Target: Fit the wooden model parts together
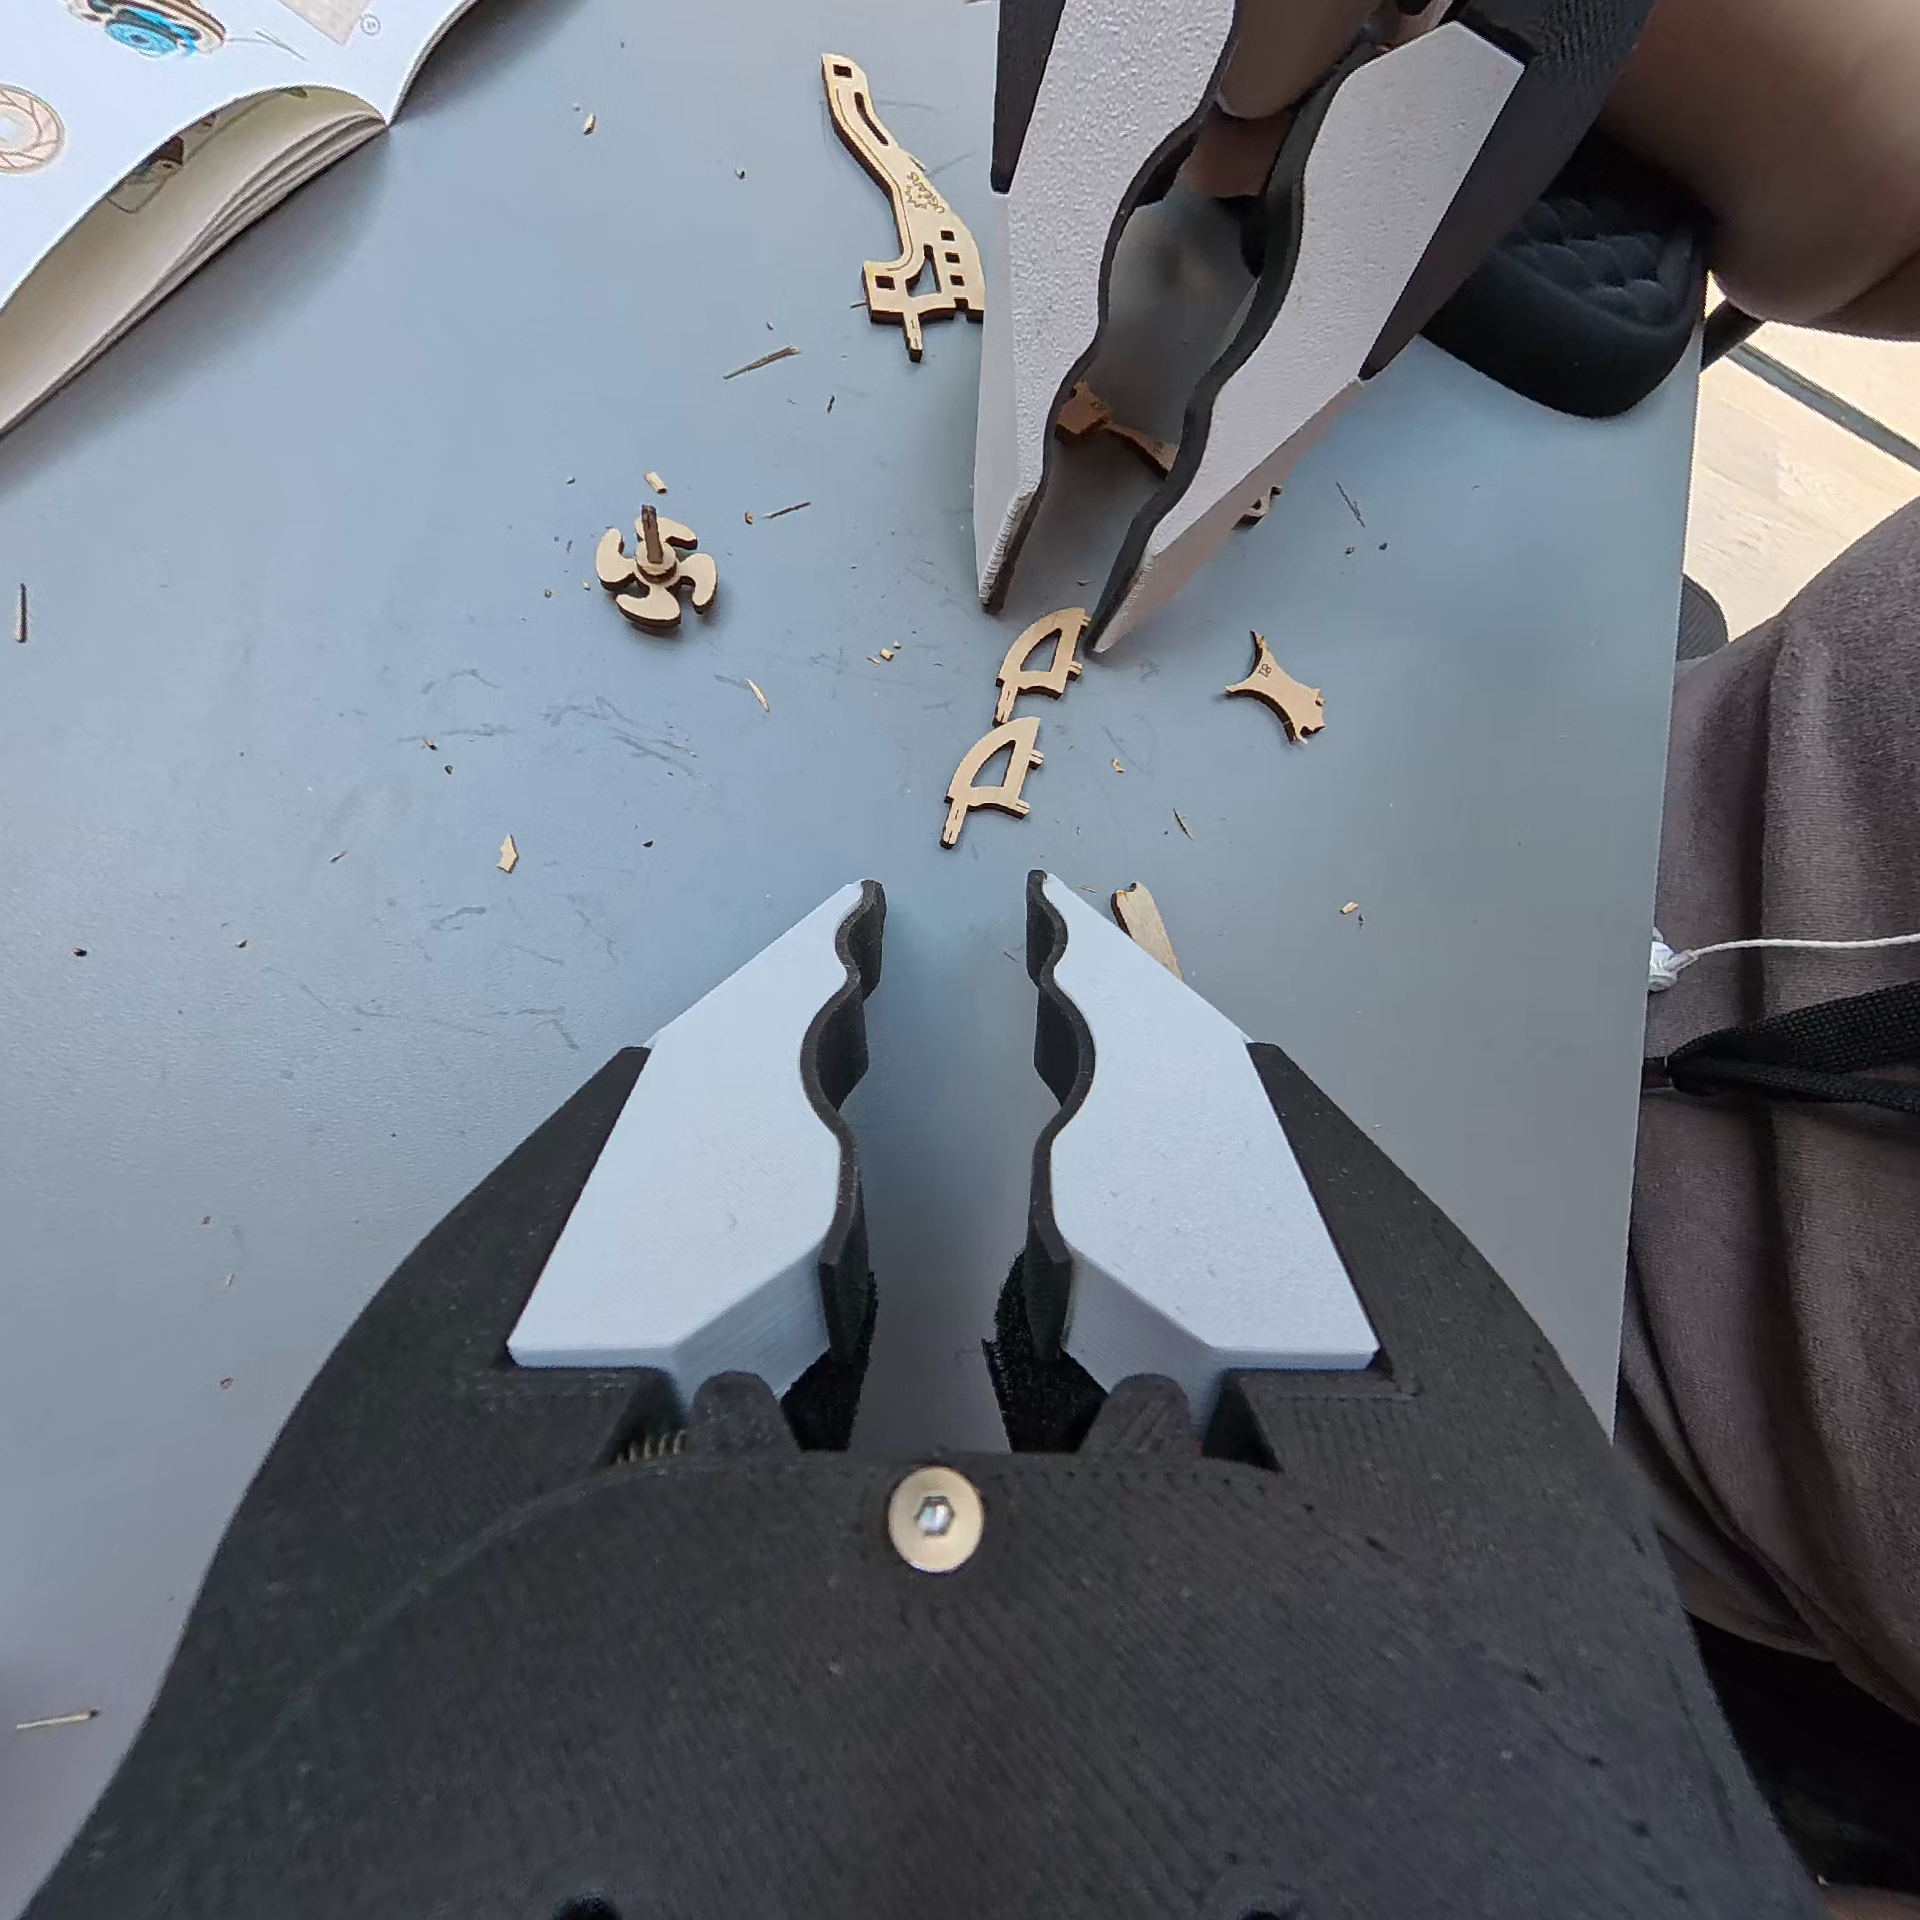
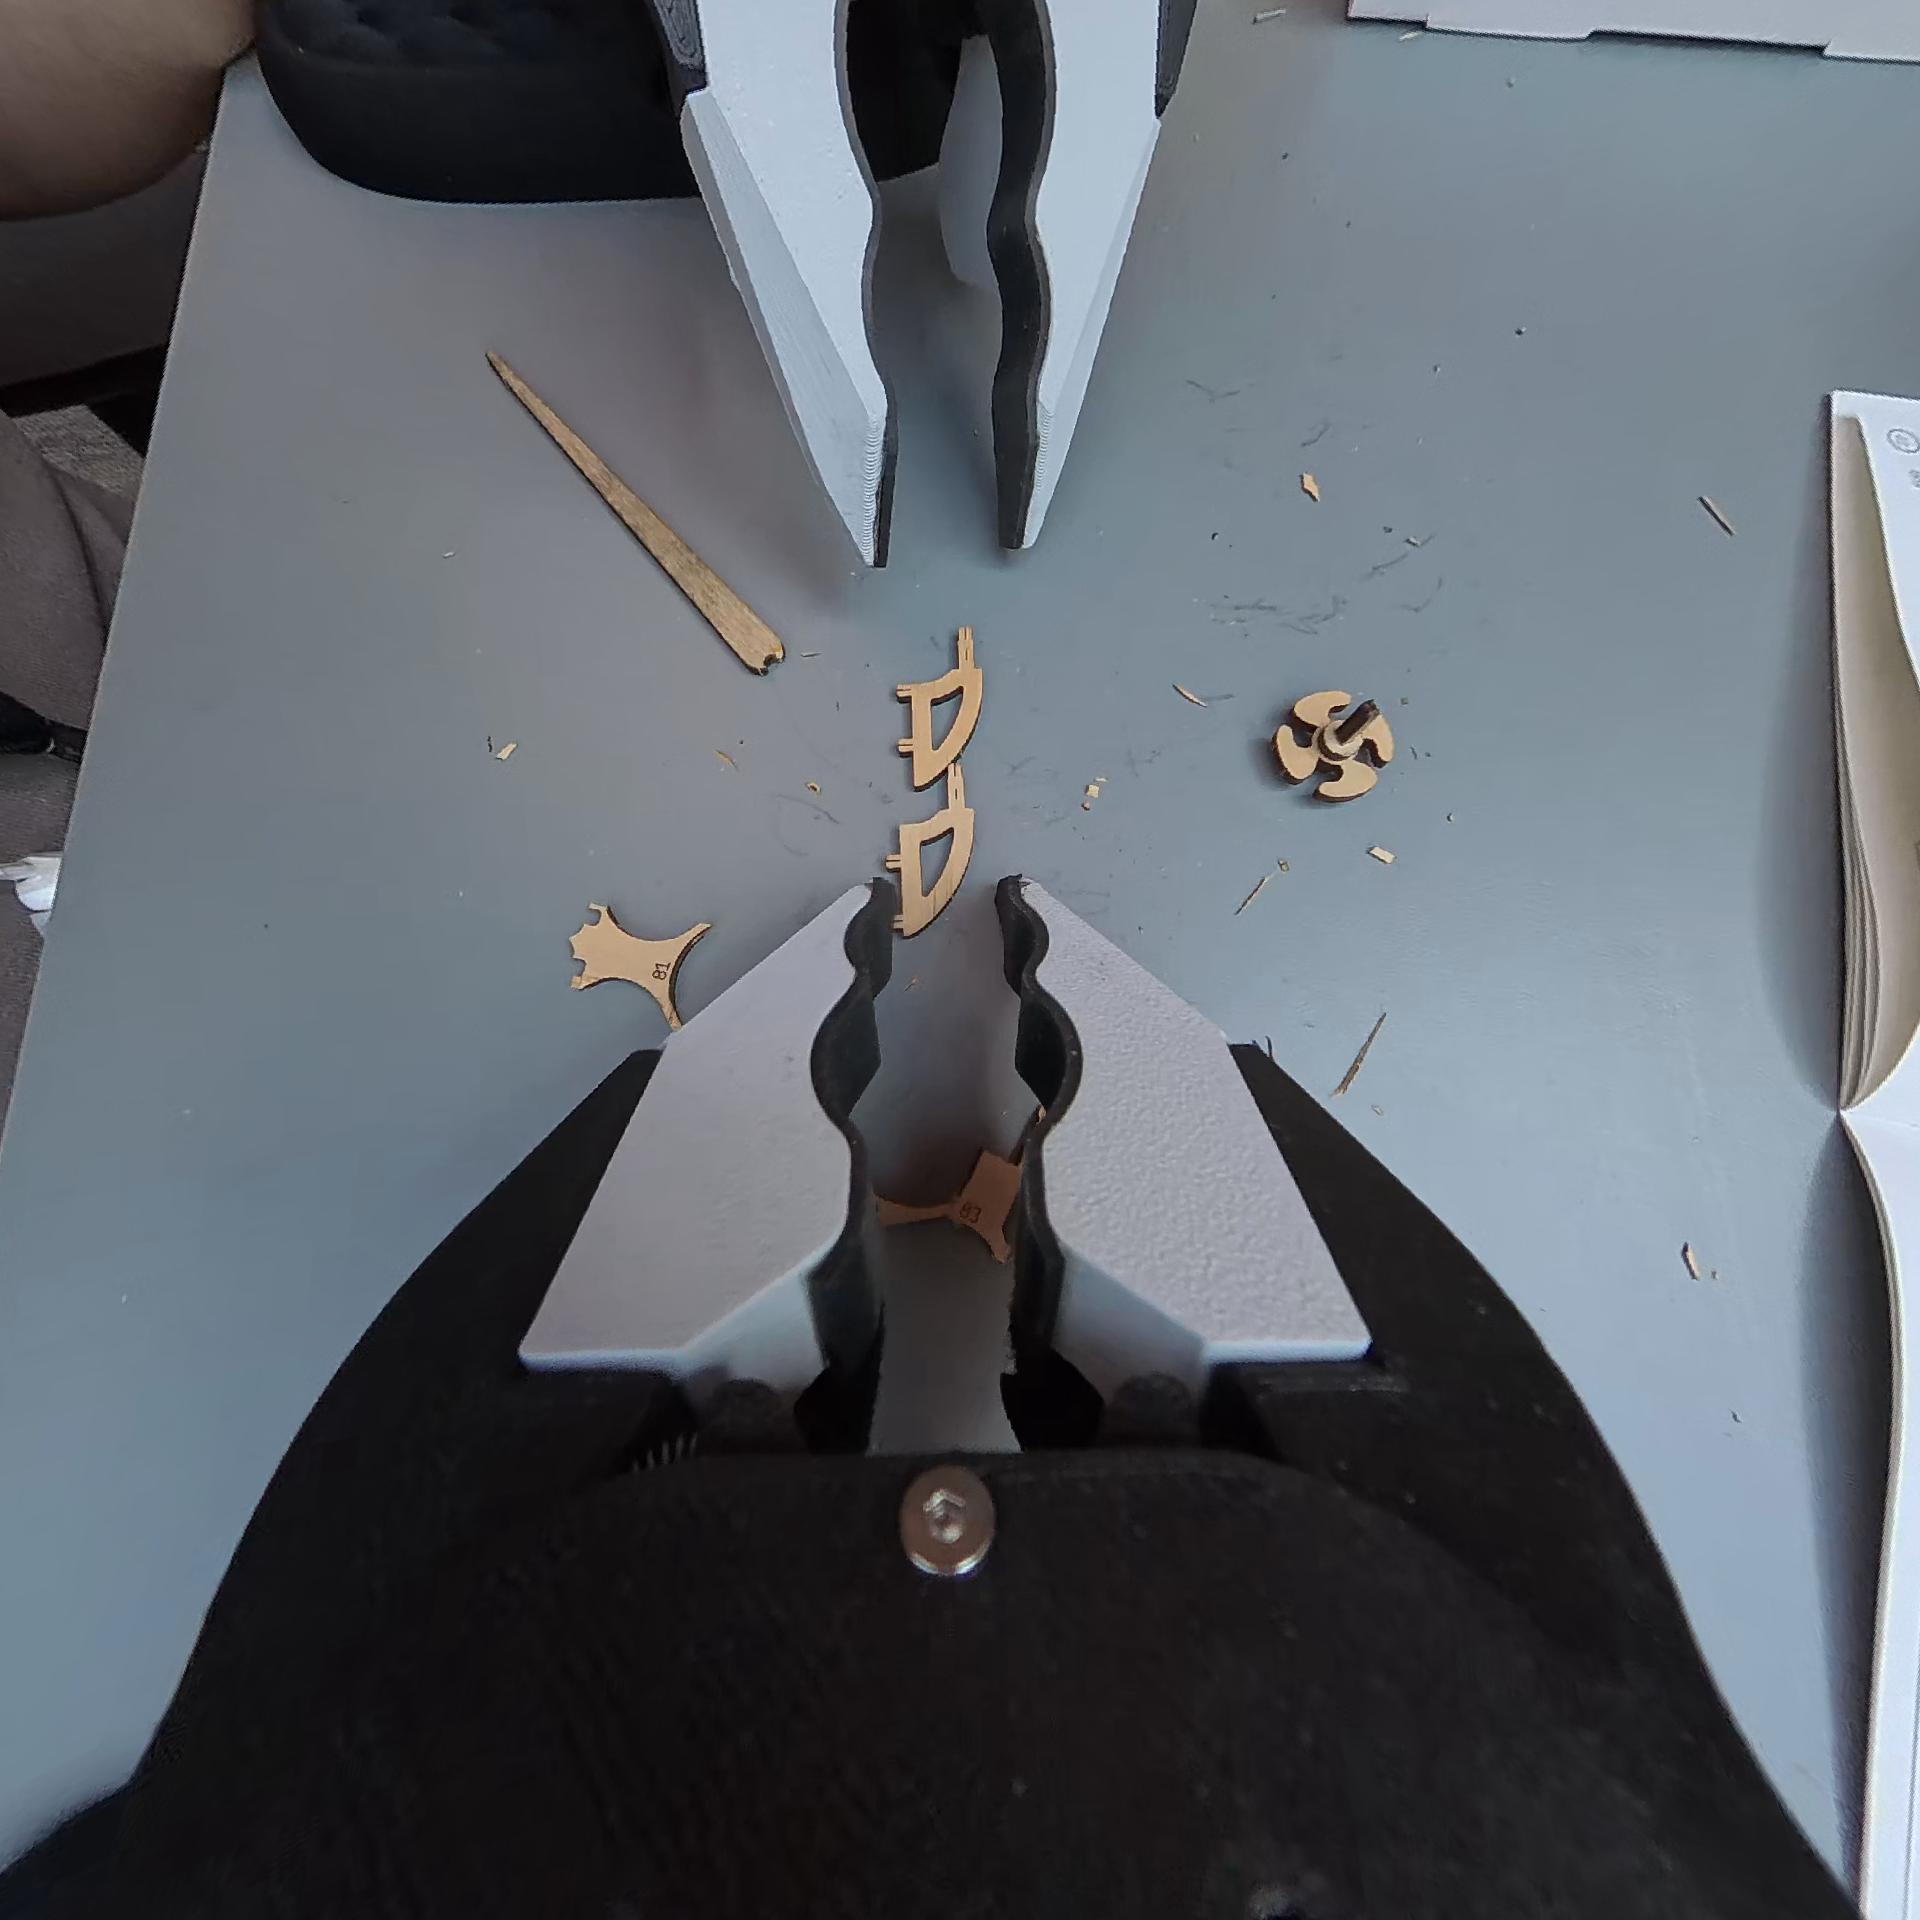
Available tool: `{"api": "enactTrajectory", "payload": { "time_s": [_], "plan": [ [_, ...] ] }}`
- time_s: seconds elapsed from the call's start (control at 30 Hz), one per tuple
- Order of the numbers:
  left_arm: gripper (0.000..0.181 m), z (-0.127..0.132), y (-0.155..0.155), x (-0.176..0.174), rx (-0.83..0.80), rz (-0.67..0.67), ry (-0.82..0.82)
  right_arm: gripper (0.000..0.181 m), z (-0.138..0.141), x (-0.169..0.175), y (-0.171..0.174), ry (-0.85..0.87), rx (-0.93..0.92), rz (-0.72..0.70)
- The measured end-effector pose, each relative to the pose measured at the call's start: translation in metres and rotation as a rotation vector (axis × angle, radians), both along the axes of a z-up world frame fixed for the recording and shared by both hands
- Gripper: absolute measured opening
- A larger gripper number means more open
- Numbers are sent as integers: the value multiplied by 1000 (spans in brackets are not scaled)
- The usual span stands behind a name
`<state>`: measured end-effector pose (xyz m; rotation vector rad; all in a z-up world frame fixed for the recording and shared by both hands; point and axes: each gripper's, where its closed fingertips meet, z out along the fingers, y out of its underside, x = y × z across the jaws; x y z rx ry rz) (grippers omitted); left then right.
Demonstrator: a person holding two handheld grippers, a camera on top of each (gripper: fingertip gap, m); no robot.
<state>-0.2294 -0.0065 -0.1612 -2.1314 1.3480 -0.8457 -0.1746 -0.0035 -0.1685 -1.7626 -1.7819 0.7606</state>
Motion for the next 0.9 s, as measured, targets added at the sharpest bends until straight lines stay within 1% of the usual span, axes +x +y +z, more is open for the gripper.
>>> {"api": "enactTrajectory", "payload": {
  "time_s": [0.1, 0.17, 0.43, 0.6, 0.73, 0.9],
  "plan": [
    [26, -1, 0, 0, 6, -2, 10, 16, 0, 0, 1, -2, -12, -12],
    [26, -2, -1, 0, 10, -5, 18, 9, -1, 1, 3, -6, -11, -16],
    [25, -2, 0, -1, 13, 1, 20, 8, 1, 5, 8, 6, 3, -31],
    [23, -3, 1, 0, 23, 1, 26, 8, 9, 8, 14, 39, 22, -56],
    [18, -2, 2, 2, 50, -4, 25, 8, 13, 12, 19, 53, 30, -75],
    [18, 1, 3, 4, 57, -4, 6, 8, 17, 18, 25, 62, 50, -95]
  ]
}}
